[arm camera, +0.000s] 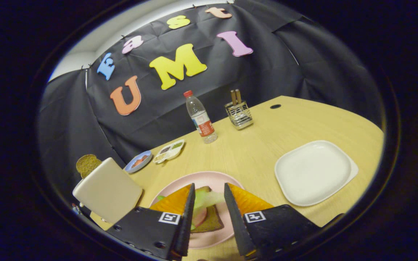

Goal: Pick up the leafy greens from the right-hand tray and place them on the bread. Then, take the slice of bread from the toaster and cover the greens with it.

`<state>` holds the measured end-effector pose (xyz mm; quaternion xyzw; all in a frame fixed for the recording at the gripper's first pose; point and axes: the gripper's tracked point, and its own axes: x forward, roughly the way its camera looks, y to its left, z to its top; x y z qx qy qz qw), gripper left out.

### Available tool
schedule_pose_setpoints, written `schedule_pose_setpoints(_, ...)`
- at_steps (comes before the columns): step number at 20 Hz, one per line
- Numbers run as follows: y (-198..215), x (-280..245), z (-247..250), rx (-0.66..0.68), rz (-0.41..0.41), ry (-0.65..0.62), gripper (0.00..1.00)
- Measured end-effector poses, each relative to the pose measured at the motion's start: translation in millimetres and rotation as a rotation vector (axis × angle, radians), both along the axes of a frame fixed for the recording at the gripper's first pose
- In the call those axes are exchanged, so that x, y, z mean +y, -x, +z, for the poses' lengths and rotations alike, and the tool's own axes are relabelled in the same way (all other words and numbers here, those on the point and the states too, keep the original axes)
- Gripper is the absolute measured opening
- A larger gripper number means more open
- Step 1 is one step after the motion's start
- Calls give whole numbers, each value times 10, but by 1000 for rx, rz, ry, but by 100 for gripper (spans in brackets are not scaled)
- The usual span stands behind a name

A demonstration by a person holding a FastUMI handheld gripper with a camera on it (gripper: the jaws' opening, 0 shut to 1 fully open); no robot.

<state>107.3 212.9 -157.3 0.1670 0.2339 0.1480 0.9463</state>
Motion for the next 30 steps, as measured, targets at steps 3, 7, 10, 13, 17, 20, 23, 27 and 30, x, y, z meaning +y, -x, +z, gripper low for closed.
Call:
schedule_pose_setpoints(3, 14, -98, 204, -76, -27, 60, 78)
schedule_pose_setpoints(7, 76, -140, 656, -199, -65, 133, 92)
schedule_pose_setpoints(10, 189, -29, 1097, -273, -80, 152, 95)
schedule_pose_setpoints(13, 340, 239, 1485, -332, -56, 154, 95)
schedule_pose_setpoints(17, 514, 691, 1856, -402, -15, 163, 96)
schedule_pose_setpoints(20, 644, 1176, 1990, -431, 40, 180, 95)
schedule_pose_setpoints(23, 754, 1701, 2023, -442, 94, 190, 96)
schedule_pose_setpoints(27, 828, 2322, 1950, -442, 127, 217, 95)
schedule_pose_setpoints(30, 869, 2722, 1728, -379, 142, 214, 95)
